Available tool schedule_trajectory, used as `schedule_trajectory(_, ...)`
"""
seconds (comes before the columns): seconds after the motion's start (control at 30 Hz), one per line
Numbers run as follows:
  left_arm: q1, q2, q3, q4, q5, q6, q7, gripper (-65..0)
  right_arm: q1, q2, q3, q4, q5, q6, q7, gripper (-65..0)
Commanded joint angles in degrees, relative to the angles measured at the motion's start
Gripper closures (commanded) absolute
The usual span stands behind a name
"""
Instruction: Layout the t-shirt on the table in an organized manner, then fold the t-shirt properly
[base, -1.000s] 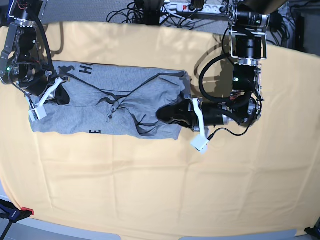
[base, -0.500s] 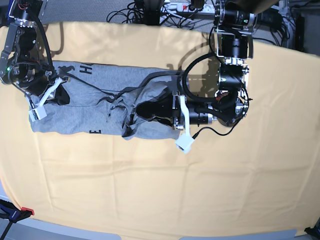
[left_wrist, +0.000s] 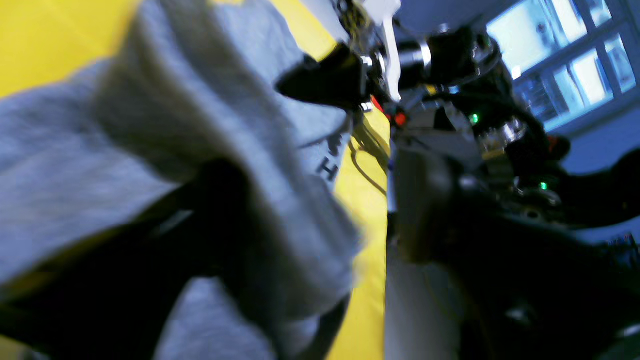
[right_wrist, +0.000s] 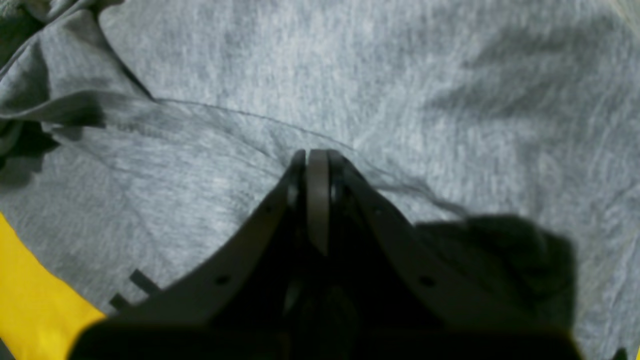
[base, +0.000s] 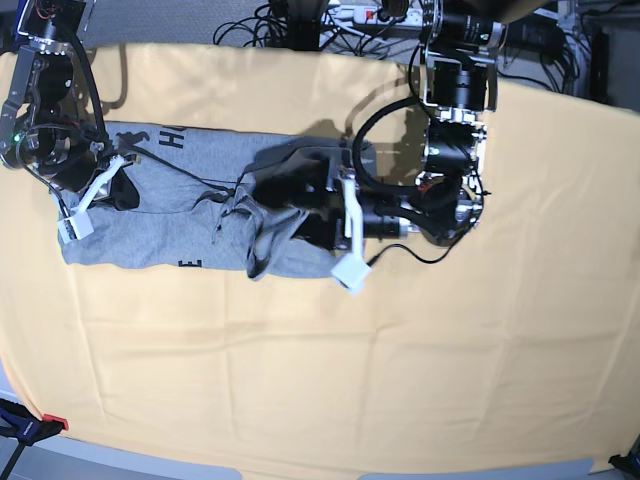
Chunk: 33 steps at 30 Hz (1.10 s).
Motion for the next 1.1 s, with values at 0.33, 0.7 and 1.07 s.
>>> schedule_trajectory(0.33,-5.46,-2.34,7.48,0.9,-9.56,-0.3,-0.77,-49.4,0.61,0.92,0.26,0.83,0.52,0.28,0.46,0.0)
schedule_trajectory(0.7,-7.17,-2.32,-6.97,0.9,-9.56,-0.3,-0.77,-1.7,0.63,0.94,0.26,0.83,0.55,0.28,0.59,0.0)
schedule_trajectory(1.07,-5.97,-3.45,-5.53,0.9,-5.14,-0.3,-0.77,0.0,0.63,0.94,0.26,0.83,0.52,0.28,1.77,0.0)
